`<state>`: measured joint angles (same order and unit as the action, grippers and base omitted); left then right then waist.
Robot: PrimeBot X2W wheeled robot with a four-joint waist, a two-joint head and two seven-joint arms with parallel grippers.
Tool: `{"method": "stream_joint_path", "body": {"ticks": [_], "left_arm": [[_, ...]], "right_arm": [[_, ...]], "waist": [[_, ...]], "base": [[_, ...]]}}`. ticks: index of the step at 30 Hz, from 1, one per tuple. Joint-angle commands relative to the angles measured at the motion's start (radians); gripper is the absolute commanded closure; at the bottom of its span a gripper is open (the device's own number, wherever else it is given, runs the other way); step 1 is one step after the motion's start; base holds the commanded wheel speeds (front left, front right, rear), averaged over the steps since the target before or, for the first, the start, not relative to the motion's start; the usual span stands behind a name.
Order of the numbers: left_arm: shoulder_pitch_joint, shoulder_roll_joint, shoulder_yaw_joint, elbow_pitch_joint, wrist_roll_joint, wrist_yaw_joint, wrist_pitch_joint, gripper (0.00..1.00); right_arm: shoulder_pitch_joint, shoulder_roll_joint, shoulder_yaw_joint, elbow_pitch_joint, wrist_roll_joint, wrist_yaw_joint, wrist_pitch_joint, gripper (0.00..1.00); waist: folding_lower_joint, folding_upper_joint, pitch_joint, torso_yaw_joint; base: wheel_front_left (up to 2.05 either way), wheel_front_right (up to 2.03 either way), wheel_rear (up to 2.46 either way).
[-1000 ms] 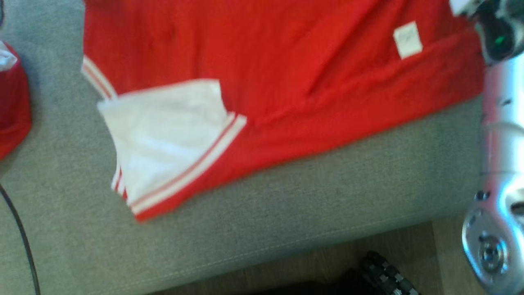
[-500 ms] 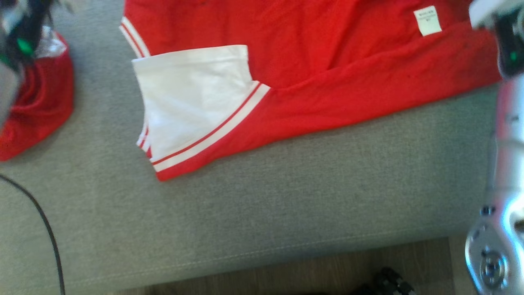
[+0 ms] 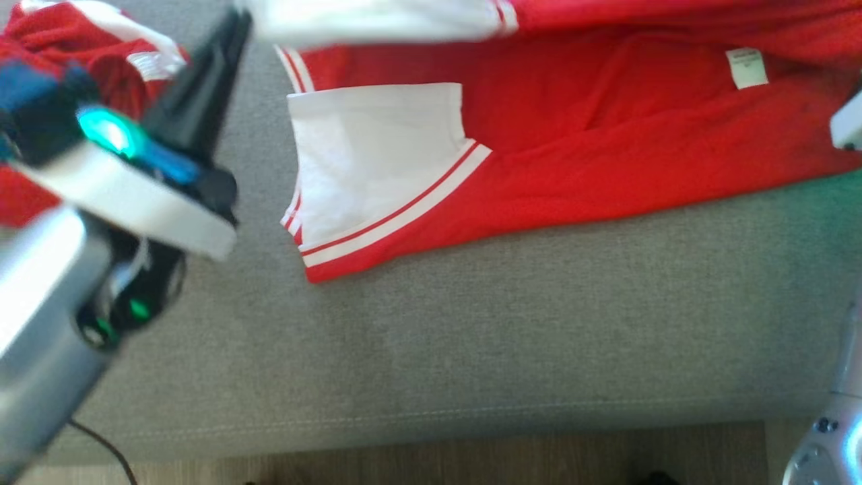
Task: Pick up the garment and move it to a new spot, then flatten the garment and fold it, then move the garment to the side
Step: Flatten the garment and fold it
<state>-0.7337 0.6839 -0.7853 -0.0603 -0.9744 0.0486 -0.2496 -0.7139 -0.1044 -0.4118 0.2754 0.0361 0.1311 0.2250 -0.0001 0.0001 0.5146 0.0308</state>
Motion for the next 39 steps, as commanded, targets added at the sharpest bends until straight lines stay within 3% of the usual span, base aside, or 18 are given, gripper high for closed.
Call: {"method": "stream_joint_path", "body": {"ticks": [1, 7, 11, 13, 14, 15, 17, 18, 19, 24, 25, 30, 33, 39], "left_arm": [[-0.003, 0.053, 0.059, -0.049, -0.01, 0.015, -0.011, 1.0], [0.11, 0.051, 0.018, -0.122, -0.047, 0.044, 0.003, 1.0], [0.161, 0.02, -0.029, -0.101, -0.057, 0.035, 0.006, 1.0], [0.181, 0.002, -0.049, -0.079, -0.061, 0.028, 0.005, 1.0], [0.188, -0.007, -0.056, -0.069, -0.061, 0.027, 0.005, 1.0], [0.195, -0.015, -0.065, -0.057, -0.061, 0.025, 0.005, 1.0], [0.208, -0.029, -0.077, -0.033, -0.059, 0.028, 0.004, 1.0], [0.216, -0.036, -0.081, -0.021, -0.057, 0.034, 0.003, 0.73], [0.225, -0.044, -0.08, -0.011, -0.057, 0.042, 0.001, 0.0], [0.288, -0.079, -0.024, 0.011, -0.017, 0.126, -0.01, 0.0], [0.288, -0.079, -0.024, 0.011, -0.017, 0.126, -0.01, 0.0], [0.39, -0.144, 0.113, -0.032, 0.163, 0.264, -0.012, 0.0], [0.463, -0.193, 0.169, -0.061, 0.284, 0.317, -0.012, 0.0], [0.566, -0.28, 0.182, -0.087, 0.457, 0.337, -0.012, 0.0]], "right_arm": [[0.01, -0.015, 0.009, -0.049, -0.004, 0.0, 0.013, 1.0], [0.066, -0.021, -0.008, -0.099, -0.018, 0.0, 0.06, 1.0], [0.132, -0.019, -0.004, -0.124, -0.032, 0.0, 0.099, 0.8], [0.163, -0.013, -0.001, -0.139, -0.032, 0.0, 0.114, 0.6], [0.177, -0.011, -0.002, -0.147, -0.033, 0.0, 0.122, 0.38], [0.191, -0.009, -0.004, -0.155, -0.034, 0.0, 0.129, 0.0], [0.218, -0.001, -0.01, -0.178, -0.035, 0.0, 0.135, 0.0], [0.235, 0.004, -0.013, -0.194, -0.035, 0.0, 0.139, 0.0], [0.253, 0.01, -0.021, -0.212, -0.034, 0.0, 0.14, 0.0], [0.353, 0.041, -0.059, -0.315, -0.01, 0.0, 0.15, 0.0], [0.353, 0.041, -0.059, -0.315, -0.01, 0.0, 0.15, 0.0], [0.42, 0.053, -0.079, -0.359, 0.101, 0.0, 0.137, 0.0], [0.443, 0.054, -0.079, -0.322, 0.159, 0.0, 0.115, 0.0], [0.399, 0.054, -0.083, -0.188, 0.199, 0.0, 0.089, 0.0]], "waist": [[0.0001, -0.0001, 0.001, 0.01], [0.0001, -0.0001, 0.004, 0.033], [0.0001, -0.0001, -0.02, 0.042], [0.0001, -0.0001, -0.034, 0.043], [0.0001, -0.0001, -0.037, 0.044], [0.0001, -0.0001, -0.042, 0.044], [0.0001, -0.0001, -0.055, 0.044], [0.0001, -0.0001, -0.063, 0.044], [0.0001, -0.0001, -0.071, 0.043], [0.0001, -0.0001, -0.12, 0.033], [0.0001, -0.0001, -0.12, 0.033], [0.0001, -0.0001, -0.172, 0.022], [0.0001, -0.0001, -0.204, 0.027], [0.0001, -0.0001, -0.253, 0.064]], "base": [[0.0, 0.0, 0.0], [0.0, 0.0, 0.0], [0.0, 0.0, 0.0], [0.0, 0.0, 0.0], [0.0, 0.0, 0.0], [0.0, 0.0, 0.0], [0.0, 0.0, 0.0], [0.0, 0.0, 0.0], [0.0, 0.0, 0.0], [0.0, 0.0, 0.0], [0.0, 0.0, 0.0], [0.0, 0.0, 0.0], [0.0, 0.0, 0.0], [0.0, 0.0, 0.0]]}}
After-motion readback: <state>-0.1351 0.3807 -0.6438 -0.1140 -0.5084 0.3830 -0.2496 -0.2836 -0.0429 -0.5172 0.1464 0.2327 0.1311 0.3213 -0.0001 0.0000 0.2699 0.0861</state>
